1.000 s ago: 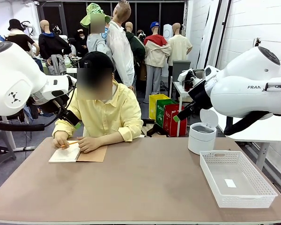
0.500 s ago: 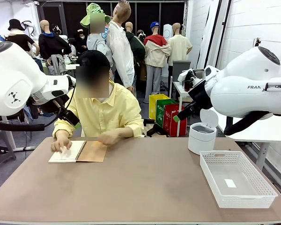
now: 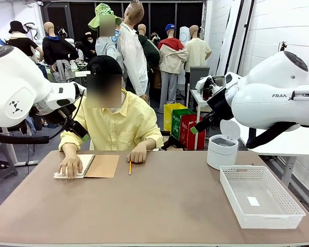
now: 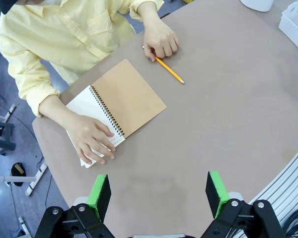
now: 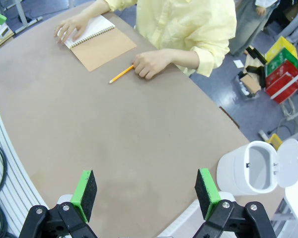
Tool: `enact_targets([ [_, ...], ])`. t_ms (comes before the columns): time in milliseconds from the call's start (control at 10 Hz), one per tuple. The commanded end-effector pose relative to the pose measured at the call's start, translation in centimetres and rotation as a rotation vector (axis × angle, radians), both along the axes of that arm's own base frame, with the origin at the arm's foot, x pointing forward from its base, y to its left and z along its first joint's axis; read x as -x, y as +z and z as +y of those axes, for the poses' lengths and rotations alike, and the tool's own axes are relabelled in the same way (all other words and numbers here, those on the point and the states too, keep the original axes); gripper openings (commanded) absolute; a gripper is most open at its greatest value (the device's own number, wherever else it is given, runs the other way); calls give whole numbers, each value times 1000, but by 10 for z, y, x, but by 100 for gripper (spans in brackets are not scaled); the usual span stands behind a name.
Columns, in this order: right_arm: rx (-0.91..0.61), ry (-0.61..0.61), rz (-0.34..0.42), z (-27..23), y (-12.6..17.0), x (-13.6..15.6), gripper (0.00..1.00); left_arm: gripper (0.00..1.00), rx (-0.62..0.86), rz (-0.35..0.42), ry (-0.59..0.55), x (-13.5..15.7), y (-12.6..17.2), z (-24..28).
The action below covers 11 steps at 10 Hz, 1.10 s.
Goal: Sort the paper based on its condition.
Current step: If a person hands you a paper, place it in the Organizing basket , and if it's crumpled, put it in the Trash can.
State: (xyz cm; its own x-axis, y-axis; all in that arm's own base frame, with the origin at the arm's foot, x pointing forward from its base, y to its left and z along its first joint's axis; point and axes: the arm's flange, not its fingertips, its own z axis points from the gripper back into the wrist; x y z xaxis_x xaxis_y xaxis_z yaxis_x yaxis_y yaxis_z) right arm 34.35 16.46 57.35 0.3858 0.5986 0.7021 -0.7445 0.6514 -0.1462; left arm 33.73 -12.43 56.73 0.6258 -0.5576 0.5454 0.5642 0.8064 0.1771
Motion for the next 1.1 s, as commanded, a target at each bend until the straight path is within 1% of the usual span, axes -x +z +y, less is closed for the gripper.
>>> enact_targets([
  [0,2,2,4,0,0,0,100,100,-2,-2,-1,0,0,0],
  [1000,2,2,4,0,0,0,100,100,-2,-2,-1,0,0,0],
])
